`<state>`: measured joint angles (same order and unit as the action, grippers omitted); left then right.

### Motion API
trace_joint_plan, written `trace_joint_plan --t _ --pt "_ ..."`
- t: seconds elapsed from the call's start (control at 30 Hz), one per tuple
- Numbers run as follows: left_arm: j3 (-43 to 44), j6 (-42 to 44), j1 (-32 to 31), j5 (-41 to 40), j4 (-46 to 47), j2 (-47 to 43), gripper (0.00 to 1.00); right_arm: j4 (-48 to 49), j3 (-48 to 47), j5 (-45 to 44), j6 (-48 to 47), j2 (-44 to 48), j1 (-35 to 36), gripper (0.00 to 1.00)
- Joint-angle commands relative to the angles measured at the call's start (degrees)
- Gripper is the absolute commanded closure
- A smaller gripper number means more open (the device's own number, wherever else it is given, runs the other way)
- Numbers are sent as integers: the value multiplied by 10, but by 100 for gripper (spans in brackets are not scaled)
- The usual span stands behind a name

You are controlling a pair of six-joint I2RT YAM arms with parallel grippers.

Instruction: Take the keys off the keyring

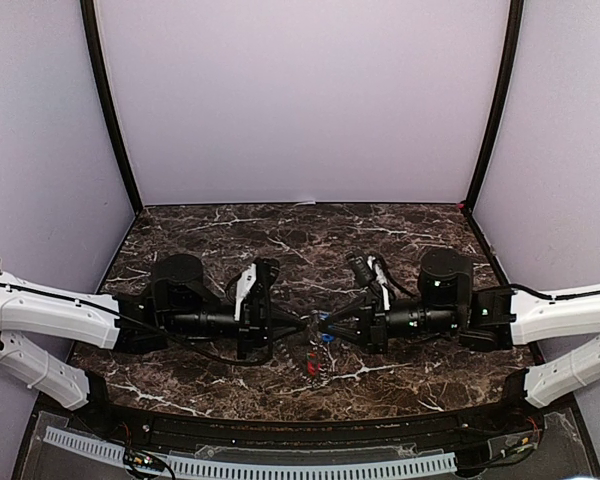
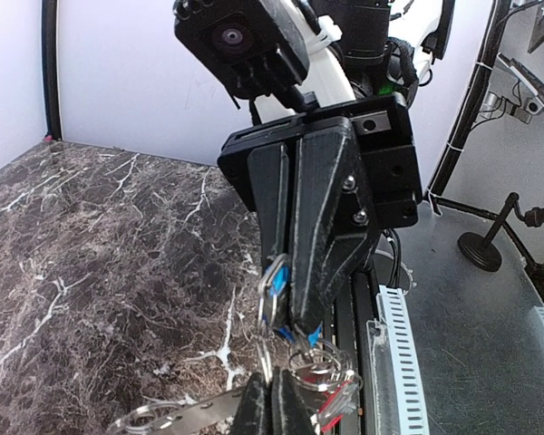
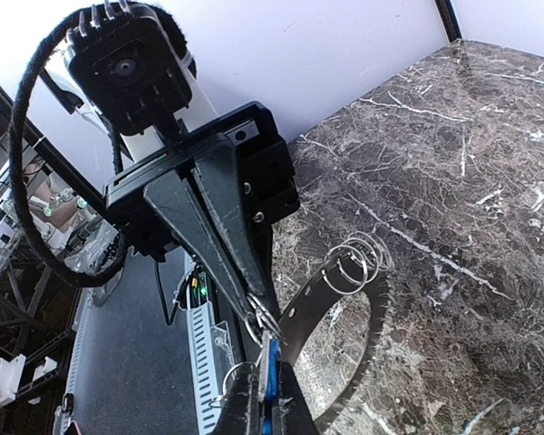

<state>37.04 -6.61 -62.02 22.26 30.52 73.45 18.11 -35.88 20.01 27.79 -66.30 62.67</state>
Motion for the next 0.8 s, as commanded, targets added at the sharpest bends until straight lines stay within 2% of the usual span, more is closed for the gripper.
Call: trace_joint_plan --t 0.0,0.43,0.77 --pt "-18 0 0 30 38 -24 100 -17 -12 1 -19 -9 -15 100" --pt "-33 -10 0 41 88 -46 100 -37 -46 96 -41 -104 -15 100" --pt "-27 -11 0 77 74 -65 100 -72 -80 138 -71 -133 -17 100"
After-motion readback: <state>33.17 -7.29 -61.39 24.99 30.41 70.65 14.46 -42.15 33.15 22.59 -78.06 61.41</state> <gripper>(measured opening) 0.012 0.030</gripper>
